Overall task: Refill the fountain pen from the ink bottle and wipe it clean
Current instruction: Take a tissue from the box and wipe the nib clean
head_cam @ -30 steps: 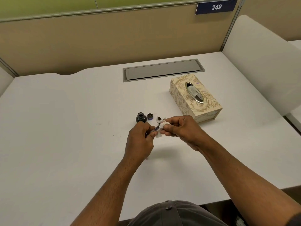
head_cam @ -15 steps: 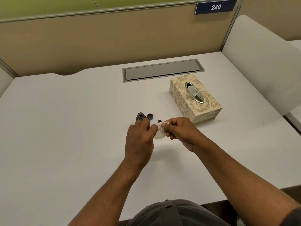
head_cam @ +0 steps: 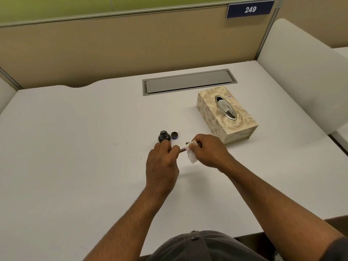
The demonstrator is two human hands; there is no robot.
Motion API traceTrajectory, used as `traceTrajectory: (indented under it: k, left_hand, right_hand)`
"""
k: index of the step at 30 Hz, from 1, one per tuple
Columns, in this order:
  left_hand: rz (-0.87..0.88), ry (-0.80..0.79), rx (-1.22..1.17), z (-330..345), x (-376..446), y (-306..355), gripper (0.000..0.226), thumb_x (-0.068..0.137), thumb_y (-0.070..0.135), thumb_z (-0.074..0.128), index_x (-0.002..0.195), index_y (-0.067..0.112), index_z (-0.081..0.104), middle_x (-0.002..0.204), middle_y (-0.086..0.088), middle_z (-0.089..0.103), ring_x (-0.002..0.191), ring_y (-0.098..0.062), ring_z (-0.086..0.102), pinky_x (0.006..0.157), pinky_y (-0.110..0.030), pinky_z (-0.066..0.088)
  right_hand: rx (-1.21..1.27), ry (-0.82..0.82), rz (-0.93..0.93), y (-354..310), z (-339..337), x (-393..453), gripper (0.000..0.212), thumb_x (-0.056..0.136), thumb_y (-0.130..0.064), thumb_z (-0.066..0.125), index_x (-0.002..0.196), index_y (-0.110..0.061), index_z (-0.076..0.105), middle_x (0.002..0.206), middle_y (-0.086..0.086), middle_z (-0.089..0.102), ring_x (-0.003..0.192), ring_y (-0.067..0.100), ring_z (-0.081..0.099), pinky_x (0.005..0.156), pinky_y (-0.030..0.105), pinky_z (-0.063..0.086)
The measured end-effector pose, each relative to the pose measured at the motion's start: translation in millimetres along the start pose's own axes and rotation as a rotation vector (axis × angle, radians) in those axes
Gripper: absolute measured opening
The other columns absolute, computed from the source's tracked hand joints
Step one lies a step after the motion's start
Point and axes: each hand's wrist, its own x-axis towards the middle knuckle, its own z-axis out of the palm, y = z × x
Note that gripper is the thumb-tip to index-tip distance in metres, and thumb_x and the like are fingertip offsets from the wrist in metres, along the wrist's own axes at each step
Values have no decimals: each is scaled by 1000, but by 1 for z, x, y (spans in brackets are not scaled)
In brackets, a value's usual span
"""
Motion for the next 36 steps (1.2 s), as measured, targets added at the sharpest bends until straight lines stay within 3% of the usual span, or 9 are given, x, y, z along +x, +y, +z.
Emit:
traceTrajectory:
  k: [4, 8, 12, 15, 21, 23, 25, 29, 36]
  left_hand:
    - [-244, -31, -161, -3, 0, -13, 15, 76, -4, 68, 79, 9, 60, 78, -1, 49, 71, -22, 49, 51, -29, 37]
    - [-431, -24, -435, -8, 4, -13, 29, 79, 3, 71, 73, 20, 49, 81, 7, 47, 73, -10, 50, 63, -23, 38]
    - [-516, -53, -578, -10, 8, -2, 30, 80, 7, 73, 72, 23, 49, 79, 7, 52, 69, 5, 52, 61, -8, 38]
    - [-536, -127, -599, -7, 6, 4, 18, 82, 14, 73, 76, 19, 57, 77, 11, 55, 67, 4, 52, 59, -7, 39]
    - [-439, -121, -441, -4, -2, 5, 17, 82, 16, 71, 80, 18, 54, 73, 14, 53, 67, -6, 53, 58, -20, 38]
    - [-496, -159, -459, -5, 1, 3, 13, 83, 19, 71, 82, 18, 58, 75, 13, 56, 67, -6, 54, 57, -16, 39]
    - [-674, -240, -618, -6, 4, 1, 9, 84, 22, 71, 82, 18, 63, 76, 10, 62, 68, -6, 56, 61, -14, 41]
    - [-1035, -420, -1246, -12, 7, -4, 10, 89, 19, 66, 90, 10, 69, 77, -2, 65, 73, -17, 57, 69, -28, 50]
    - [-1162, -427, -1490, -9, 6, -4, 16, 92, 20, 60, 99, 11, 71, 98, -4, 71, 96, -20, 62, 84, -36, 50]
  right_hand:
    - [179, 172, 43, 15, -12, 6, 22, 97, -28, 52, 95, -11, 66, 83, -1, 62, 80, 19, 56, 63, 28, 36]
    - [383, 194, 55, 20, -11, 6, 19, 94, -33, 57, 90, -18, 68, 82, -6, 64, 72, 11, 55, 68, 30, 44]
    - [555, 129, 65, 13, 4, 0, 15, 94, -30, 59, 88, -20, 69, 86, 0, 71, 83, 22, 67, 75, 41, 56]
    - [691, 90, 77, 6, 12, -4, 14, 95, -23, 60, 93, -14, 69, 84, 2, 73, 78, 15, 68, 68, 30, 55]
    - [947, 48, 114, 4, 13, -2, 13, 95, -12, 59, 94, -3, 68, 78, 9, 70, 71, 14, 65, 71, 24, 56]
    - [1123, 56, 160, 5, 7, 2, 13, 96, -11, 57, 93, -2, 66, 79, 10, 67, 70, 14, 62, 68, 21, 55]
    - [1221, 71, 219, 8, 2, 6, 13, 97, -13, 57, 90, -7, 66, 82, 8, 67, 73, 13, 62, 64, 20, 53]
    - [1329, -20, 289, 17, 3, 6, 12, 98, -17, 55, 94, -13, 65, 89, 5, 69, 78, 13, 62, 69, 25, 48]
    - [1346, -159, 270, 22, 15, -4, 11, 98, -12, 54, 100, -11, 65, 95, 8, 70, 79, 15, 64, 70, 26, 51]
